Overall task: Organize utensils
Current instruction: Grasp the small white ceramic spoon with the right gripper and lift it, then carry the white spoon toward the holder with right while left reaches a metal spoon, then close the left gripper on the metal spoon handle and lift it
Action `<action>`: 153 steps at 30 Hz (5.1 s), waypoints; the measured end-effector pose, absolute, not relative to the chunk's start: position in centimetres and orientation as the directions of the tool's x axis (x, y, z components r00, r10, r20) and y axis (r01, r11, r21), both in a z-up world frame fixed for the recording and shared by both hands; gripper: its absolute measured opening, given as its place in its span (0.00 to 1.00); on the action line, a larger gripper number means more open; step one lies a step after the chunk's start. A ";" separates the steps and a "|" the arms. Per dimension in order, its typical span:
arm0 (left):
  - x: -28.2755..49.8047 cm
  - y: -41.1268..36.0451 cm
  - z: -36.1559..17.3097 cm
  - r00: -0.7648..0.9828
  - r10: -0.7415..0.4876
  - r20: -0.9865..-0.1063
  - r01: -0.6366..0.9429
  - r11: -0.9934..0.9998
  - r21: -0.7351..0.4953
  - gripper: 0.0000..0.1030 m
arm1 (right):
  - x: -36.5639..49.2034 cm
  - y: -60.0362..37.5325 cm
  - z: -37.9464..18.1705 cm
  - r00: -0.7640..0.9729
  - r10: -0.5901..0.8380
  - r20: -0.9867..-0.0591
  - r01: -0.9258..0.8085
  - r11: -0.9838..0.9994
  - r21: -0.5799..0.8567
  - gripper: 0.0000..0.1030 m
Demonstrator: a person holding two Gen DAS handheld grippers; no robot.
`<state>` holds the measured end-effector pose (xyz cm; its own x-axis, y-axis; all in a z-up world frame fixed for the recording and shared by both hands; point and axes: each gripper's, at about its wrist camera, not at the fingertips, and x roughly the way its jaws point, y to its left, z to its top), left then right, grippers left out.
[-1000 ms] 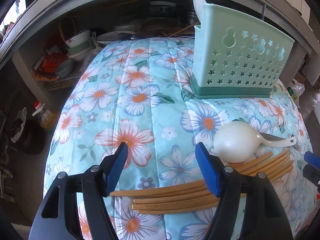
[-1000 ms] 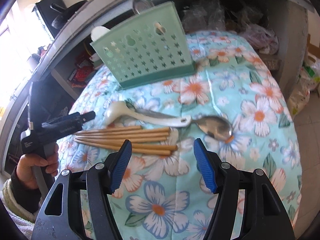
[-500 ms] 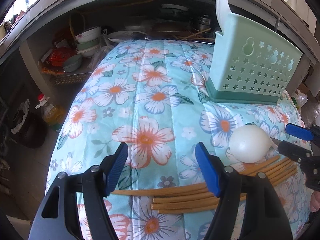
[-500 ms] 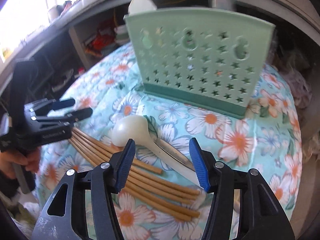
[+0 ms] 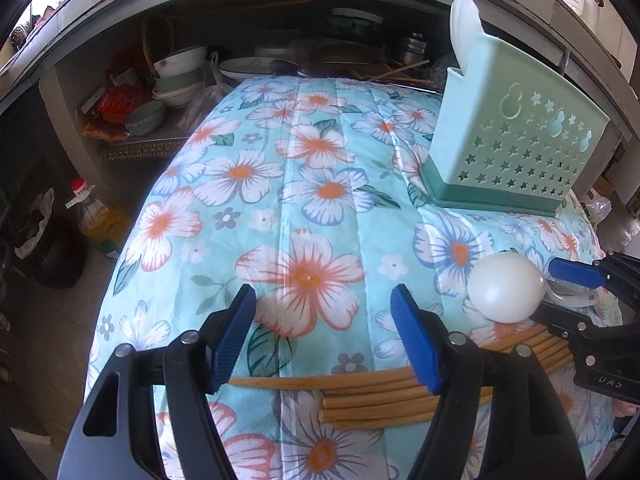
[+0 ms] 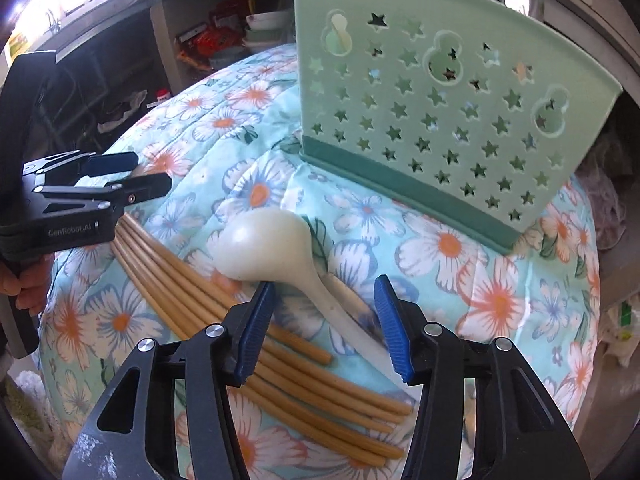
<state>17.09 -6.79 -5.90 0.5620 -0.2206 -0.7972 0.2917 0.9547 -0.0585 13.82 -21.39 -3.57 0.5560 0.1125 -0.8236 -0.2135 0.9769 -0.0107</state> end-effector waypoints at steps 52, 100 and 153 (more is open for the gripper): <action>14.8 -9.9 -2.7 0.588 -0.280 -0.759 0.385 0.922 -0.043 0.66 | 3.3 -29.3 6.4 0.898 -0.047 -0.437 0.183 0.944 0.274 0.03; 9.2 -26.2 -2.4 0.381 -0.504 -0.776 0.924 0.165 0.346 0.02 | 0.5 -40.0 3.7 0.861 -0.029 -0.508 0.323 0.802 0.503 0.03; 18.2 -14.4 -4.8 -0.004 -0.542 -0.840 0.736 0.568 -0.370 0.37 | 6.4 -37.0 -3.3 0.704 0.188 -0.685 0.351 0.747 0.565 0.03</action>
